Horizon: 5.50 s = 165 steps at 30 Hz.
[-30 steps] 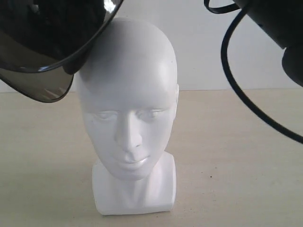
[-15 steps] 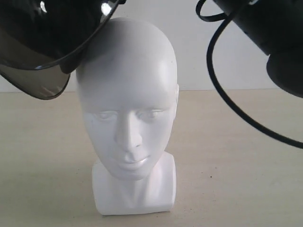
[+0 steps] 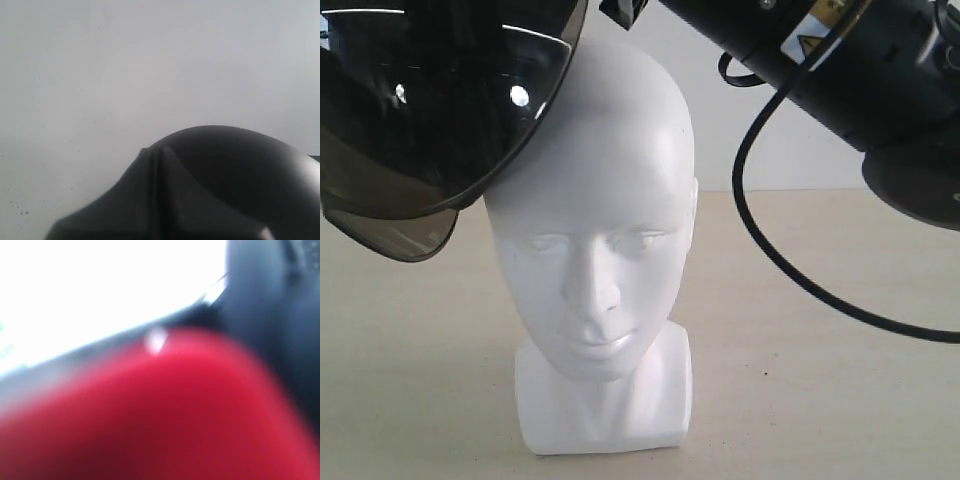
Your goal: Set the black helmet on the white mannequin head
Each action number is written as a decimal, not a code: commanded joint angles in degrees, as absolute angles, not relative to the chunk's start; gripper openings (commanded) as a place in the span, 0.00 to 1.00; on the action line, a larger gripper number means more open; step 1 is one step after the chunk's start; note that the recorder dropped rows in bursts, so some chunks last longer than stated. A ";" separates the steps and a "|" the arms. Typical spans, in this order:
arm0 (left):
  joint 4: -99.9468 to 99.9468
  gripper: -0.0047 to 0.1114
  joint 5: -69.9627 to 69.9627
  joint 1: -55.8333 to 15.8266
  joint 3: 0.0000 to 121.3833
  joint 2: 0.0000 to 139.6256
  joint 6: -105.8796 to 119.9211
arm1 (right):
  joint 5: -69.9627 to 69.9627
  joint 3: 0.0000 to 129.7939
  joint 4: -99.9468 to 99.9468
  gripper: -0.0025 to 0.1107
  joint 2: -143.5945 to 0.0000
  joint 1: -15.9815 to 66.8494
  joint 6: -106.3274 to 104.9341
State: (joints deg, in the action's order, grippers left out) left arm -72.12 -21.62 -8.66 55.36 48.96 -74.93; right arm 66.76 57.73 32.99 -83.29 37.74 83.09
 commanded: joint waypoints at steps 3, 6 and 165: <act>-74.43 0.08 -21.24 -8.61 56.11 51.22 -74.59 | 69.89 58.46 30.66 0.02 -82.20 32.97 80.33; -74.43 0.08 -21.81 -8.61 56.22 52.40 -74.59 | 69.96 58.46 31.91 0.02 -81.34 30.35 82.15; -87.68 0.08 -54.59 -21.42 60.56 87.43 -73.73 | 26.03 33.29 33.33 0.49 -53.10 29.71 65.85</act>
